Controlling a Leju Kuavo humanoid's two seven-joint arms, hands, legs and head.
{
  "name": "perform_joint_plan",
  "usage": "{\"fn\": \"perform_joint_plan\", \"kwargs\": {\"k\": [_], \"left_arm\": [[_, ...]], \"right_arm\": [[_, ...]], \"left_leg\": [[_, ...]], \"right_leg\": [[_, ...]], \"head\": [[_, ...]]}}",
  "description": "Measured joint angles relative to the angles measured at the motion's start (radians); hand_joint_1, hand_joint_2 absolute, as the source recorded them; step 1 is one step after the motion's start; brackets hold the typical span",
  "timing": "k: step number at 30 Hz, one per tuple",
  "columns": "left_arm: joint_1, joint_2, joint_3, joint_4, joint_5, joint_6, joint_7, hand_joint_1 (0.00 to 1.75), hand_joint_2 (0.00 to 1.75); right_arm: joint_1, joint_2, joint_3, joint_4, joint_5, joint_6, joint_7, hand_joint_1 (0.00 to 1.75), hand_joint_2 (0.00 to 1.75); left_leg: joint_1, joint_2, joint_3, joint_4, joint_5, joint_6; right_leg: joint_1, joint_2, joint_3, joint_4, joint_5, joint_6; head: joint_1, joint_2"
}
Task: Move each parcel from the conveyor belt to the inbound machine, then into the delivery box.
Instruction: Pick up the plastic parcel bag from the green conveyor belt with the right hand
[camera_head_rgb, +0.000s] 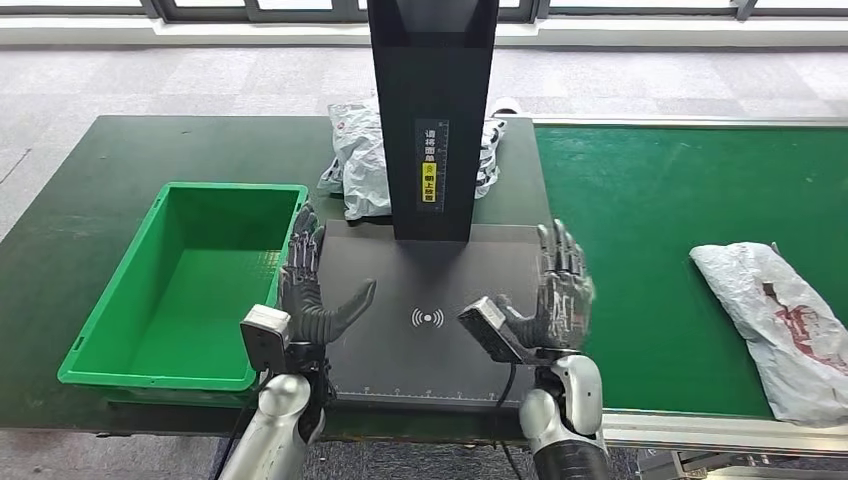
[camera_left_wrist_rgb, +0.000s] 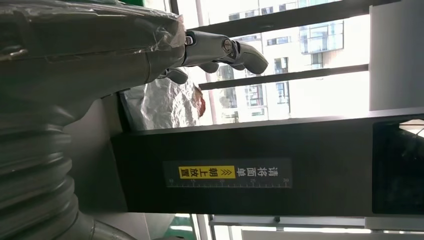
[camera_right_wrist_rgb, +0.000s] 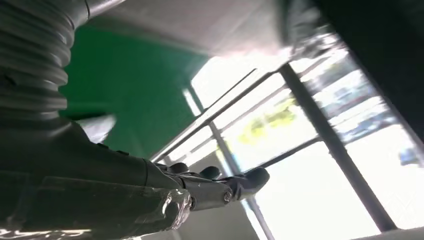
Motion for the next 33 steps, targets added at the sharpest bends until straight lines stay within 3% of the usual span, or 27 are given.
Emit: {"fn": "perform_joint_plan", "kwargs": {"k": [5,9,15,23,28,33], "left_arm": [[0.045,0.007,0.014,-0.057,0.003,-0.002,0.0,0.0,1.75],[0.081,0.011,0.029,-0.103,-0.001,-0.001,0.0,0.0,1.75],[0.116,0.013,0.044,-0.168,-0.018,0.018,0.0,0.0,1.75],[0.131,0.014,0.057,-0.204,-0.021,0.018,0.0,0.0,1.75],[0.135,0.014,0.067,-0.219,-0.023,0.018,0.0,0.0,1.75],[0.138,0.014,0.076,-0.233,-0.039,0.016,0.0,0.0,1.75]], "right_arm": [[-0.048,-0.07,-0.2,0.02,0.259,-0.003,0.191,0.0,1.75],[-0.117,-0.164,-0.36,0.109,0.284,-0.003,0.251,0.0,1.75],[-0.195,-0.257,-0.504,0.239,0.345,-0.003,0.338,0.0,1.75],[-0.23,-0.307,-0.563,0.319,0.358,-0.003,0.367,0.0,1.75],[-0.261,-0.346,-0.59,0.392,0.365,-0.003,0.448,0.0,1.75],[-0.287,-0.396,-0.637,0.517,0.363,0.003,0.589,0.0,1.75]], "left_leg": [[-0.001,0.0,0.0,0.0,0.0,0.002],[-0.002,-0.005,-0.002,0.001,0.001,0.004],[-0.002,-0.004,-0.003,0.001,0.001,0.004],[-0.002,-0.003,-0.003,0.001,0.002,0.004],[-0.001,-0.003,-0.003,0.001,0.002,0.004],[-0.001,-0.004,-0.003,0.001,0.002,0.004]], "right_leg": [[-0.001,0.0,0.0,0.0,0.001,0.001],[-0.002,-0.004,0.0,0.0,0.001,0.002],[-0.002,-0.003,-0.001,0.0,0.002,0.003],[-0.001,-0.002,-0.001,0.0,0.002,0.003],[-0.002,-0.003,-0.001,0.0,0.002,0.003],[-0.003,-0.003,-0.001,0.0,0.002,0.004]], "head": [[0.0,0.0],[0.0,0.0],[0.0,0.0],[0.0,0.0],[0.0,0.0],[0.0,0.0]]}}
